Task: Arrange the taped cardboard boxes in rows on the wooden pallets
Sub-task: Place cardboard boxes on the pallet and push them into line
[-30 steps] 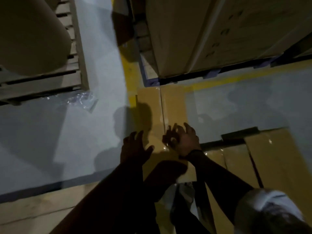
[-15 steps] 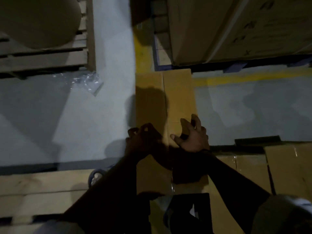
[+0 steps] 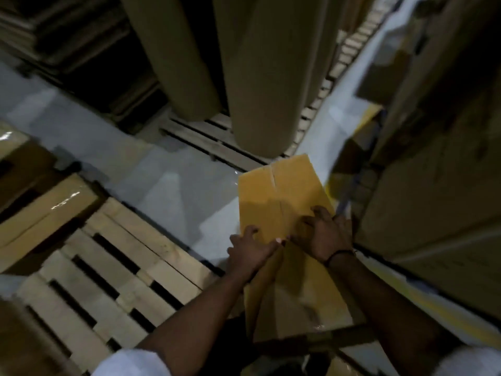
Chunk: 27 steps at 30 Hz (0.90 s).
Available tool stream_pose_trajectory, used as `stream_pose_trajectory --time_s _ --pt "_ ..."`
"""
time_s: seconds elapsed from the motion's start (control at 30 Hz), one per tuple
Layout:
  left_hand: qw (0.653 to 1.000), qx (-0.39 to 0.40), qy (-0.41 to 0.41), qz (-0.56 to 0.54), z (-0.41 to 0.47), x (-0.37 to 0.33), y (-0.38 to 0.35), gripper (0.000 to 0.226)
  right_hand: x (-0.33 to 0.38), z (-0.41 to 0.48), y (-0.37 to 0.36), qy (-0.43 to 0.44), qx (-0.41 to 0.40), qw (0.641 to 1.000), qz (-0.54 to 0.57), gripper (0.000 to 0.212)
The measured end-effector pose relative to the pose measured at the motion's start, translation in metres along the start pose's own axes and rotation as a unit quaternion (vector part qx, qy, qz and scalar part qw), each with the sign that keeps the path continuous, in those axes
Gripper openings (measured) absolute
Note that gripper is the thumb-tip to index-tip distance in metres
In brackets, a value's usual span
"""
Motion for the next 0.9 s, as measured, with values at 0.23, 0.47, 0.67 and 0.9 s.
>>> stream_pose_trajectory --time_s 0.23,0.47,0.67,0.9 --pt "0.976 -0.145 0.080 -0.144 0.051 -0.017 0.078 0.084 0.109 0.123 0.081 0.163 -0.039 0.978 -0.121 0.080" --pt "0.952 -0.196 0.172 -0.162 0.114 -0.009 0.138 0.086 0.186 0.189 0.091 0.222 -0.011 0.966 -0.132 0.091" --pt "0.909 -0.243 0.272 -0.201 0.115 0.038 0.199 0.093 0.285 0.200 0.097 0.308 0.038 0.942 -0.124 0.100" --pt "0.821 -0.330 0.398 -0.242 0.084 0.120 0.254 0.094 0.425 0.188 0.073 0.472 0.058 0.870 -0.129 0.087"
Point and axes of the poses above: each hand's wrist, its own z-axis towards the middle knuckle, its own y-axis out of the back of the hand, x = y × z, the point moved 3 cm from there along z, towards the middle knuckle, and after that the axes turned 3 degrees about -x, right-handed, at the moved point
